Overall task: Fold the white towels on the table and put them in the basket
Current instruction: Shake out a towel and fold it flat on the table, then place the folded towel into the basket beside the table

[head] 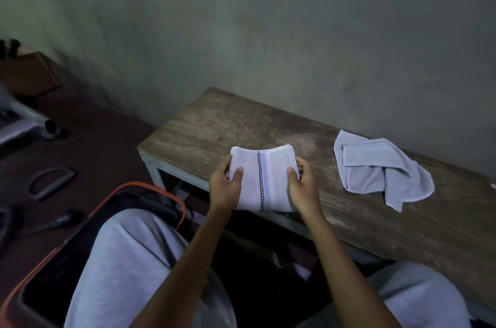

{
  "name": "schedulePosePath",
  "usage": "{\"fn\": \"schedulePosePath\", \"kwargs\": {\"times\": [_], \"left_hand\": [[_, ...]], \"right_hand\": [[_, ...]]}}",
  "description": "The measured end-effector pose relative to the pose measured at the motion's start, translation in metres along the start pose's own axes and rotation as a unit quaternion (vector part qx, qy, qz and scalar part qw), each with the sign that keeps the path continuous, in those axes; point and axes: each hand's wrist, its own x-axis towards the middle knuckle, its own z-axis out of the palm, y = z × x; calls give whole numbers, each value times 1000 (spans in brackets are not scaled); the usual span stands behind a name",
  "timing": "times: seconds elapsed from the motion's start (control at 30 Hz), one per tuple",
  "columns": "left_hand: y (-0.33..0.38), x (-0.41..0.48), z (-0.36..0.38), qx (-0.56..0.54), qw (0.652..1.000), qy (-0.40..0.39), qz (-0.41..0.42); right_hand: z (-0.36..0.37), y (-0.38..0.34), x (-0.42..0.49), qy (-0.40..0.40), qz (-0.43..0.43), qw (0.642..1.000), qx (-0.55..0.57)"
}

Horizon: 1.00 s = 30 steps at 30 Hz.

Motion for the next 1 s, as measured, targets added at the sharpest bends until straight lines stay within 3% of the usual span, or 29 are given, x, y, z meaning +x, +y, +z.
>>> {"fn": "schedulePosePath", "kwargs": {"times": [0.27, 0.5, 0.77, 1.0], "left_hand": [[45, -9, -94, -32, 993, 109, 44], [64, -28, -181, -1, 964, 248, 94], [39, -43, -247, 6, 935, 353, 29], [-40, -32, -279, -28, 911, 406, -67]], "right_hand": [[62, -76, -15, -73, -70, 993, 58], [128, -133, -39, -177, -128, 970, 103], [211, -147, -67, -300, -139, 937, 113], [306, -98, -74, -395, -99, 912, 40]]}}
